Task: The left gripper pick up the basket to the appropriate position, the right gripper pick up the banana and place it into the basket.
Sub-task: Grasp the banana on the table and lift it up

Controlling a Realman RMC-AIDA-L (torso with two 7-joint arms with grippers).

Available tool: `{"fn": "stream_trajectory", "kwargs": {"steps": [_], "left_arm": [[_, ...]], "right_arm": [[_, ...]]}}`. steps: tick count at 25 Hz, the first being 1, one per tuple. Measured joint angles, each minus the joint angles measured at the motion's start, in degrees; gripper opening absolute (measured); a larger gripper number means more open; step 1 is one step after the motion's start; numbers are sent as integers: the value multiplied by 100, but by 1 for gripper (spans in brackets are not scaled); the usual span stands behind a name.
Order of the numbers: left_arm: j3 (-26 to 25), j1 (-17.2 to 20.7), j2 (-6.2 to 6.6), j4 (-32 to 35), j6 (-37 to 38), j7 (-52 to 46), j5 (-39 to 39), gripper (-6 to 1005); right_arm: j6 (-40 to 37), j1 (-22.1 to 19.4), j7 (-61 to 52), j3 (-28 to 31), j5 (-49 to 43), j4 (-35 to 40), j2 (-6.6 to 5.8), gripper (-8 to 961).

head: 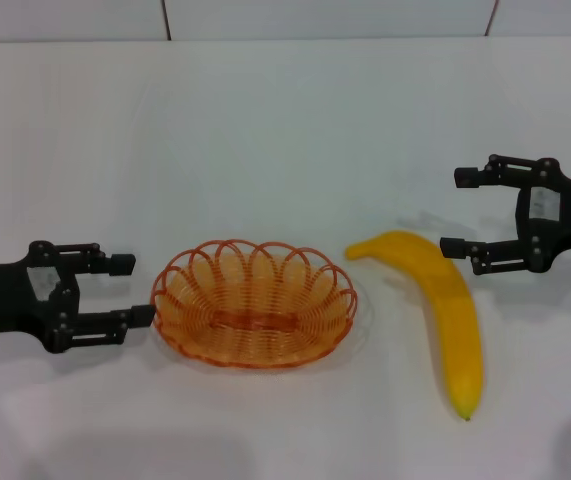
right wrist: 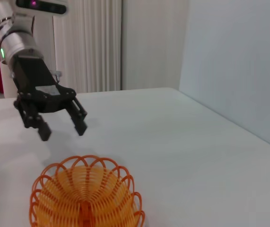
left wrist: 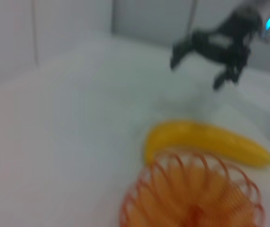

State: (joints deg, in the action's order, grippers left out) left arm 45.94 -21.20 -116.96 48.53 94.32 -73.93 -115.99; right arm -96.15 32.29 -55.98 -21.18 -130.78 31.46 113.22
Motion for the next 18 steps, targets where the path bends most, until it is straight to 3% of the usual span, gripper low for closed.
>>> {"fn": "stream_trajectory", "kwargs": {"steps": [1, 6, 13, 18], "left_arm": [[-19, -3, 1, -37, -7, 44, 10, 704], [-1097, -90, 10, -1952, -506, 2085, 89, 703], [-1720, -47, 5, -2368, -478, 2664, 121, 701], [-1746, -67, 21, -2388, -432, 2647, 124, 699]], "right_arm": [[0, -2, 0, 0, 0, 0, 4, 896], [0, -15, 0, 45, 1, -20, 30, 895], [-411, -161, -431, 44, -37, -17, -7, 894], [-1110, -103, -1915, 8, -48, 980, -8, 893]]}}
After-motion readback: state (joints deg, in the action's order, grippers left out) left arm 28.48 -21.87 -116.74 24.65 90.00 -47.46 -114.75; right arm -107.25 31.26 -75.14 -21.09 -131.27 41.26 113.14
